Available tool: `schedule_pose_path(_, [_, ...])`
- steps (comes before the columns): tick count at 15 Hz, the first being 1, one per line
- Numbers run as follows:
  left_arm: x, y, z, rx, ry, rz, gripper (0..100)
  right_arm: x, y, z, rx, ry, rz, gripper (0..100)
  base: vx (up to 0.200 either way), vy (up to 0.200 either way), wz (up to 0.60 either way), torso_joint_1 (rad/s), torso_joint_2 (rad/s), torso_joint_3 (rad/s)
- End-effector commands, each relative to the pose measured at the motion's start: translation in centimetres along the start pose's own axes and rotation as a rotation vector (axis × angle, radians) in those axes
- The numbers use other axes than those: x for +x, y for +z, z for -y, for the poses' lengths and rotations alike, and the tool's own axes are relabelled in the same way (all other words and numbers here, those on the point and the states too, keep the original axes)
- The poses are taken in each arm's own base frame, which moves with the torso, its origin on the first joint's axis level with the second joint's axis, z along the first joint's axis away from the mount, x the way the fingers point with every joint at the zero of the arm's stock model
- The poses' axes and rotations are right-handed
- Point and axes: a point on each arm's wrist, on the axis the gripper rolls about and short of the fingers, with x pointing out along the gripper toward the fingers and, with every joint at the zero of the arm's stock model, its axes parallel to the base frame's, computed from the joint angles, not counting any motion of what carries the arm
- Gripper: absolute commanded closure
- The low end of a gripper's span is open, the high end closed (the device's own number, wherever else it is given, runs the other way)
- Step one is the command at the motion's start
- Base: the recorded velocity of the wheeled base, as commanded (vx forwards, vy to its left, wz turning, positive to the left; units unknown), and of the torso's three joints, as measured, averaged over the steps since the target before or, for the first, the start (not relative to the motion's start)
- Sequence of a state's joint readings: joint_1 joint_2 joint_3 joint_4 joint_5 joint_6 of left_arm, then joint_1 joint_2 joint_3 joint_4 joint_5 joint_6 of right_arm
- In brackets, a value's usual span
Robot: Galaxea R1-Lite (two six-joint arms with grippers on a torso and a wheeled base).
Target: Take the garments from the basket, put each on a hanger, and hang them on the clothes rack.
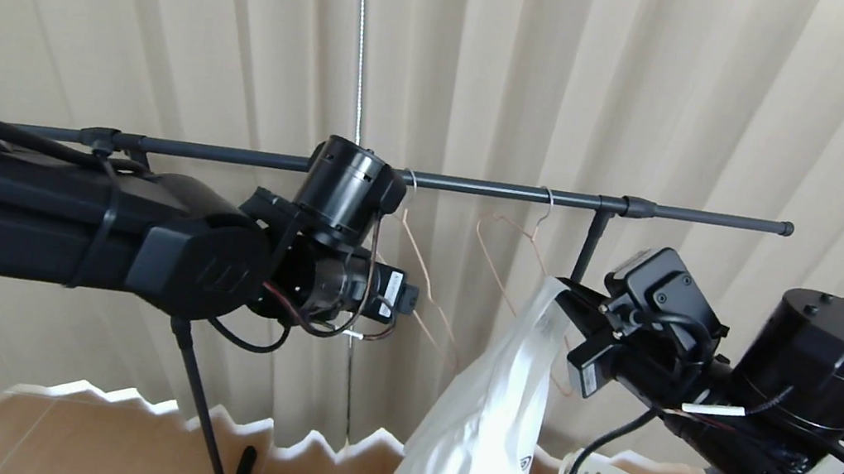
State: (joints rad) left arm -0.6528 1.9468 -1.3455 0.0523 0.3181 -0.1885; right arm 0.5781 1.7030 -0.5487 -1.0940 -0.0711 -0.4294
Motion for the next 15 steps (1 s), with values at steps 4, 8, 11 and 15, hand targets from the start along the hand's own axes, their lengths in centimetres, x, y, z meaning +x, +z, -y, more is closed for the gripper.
schedule_pose_path(4, [6.0,1.2,1.0,-0.038,0.026,0.009,0,-2.6,0.2,1.2,-0.079,0.007,0.032,100,0.0,0.0,0.0,0.0,0.0,0.0])
schedule_pose_path(8, [8.7,1.8,2.4,-0.07,0.0,0.042,0,-3.7,0.3,1.5,-0.129,0.041,0.058,100,0.0,0.0,0.0,0.0,0.0,0.0])
schedule_pose_path(11, [10.4,2.0,3.2,-0.096,-0.007,0.057,0,-3.7,0.4,1.5,-0.13,0.039,0.065,100,0.0,0.0,0.0,0.0,0.0,0.0])
schedule_pose_path(15, [13.6,1.0,4.0,-0.162,0.007,0.045,0,-3.5,0.3,1.4,-0.129,0.041,0.058,100,0.0,0.0,0.0,0.0,0.0,0.0])
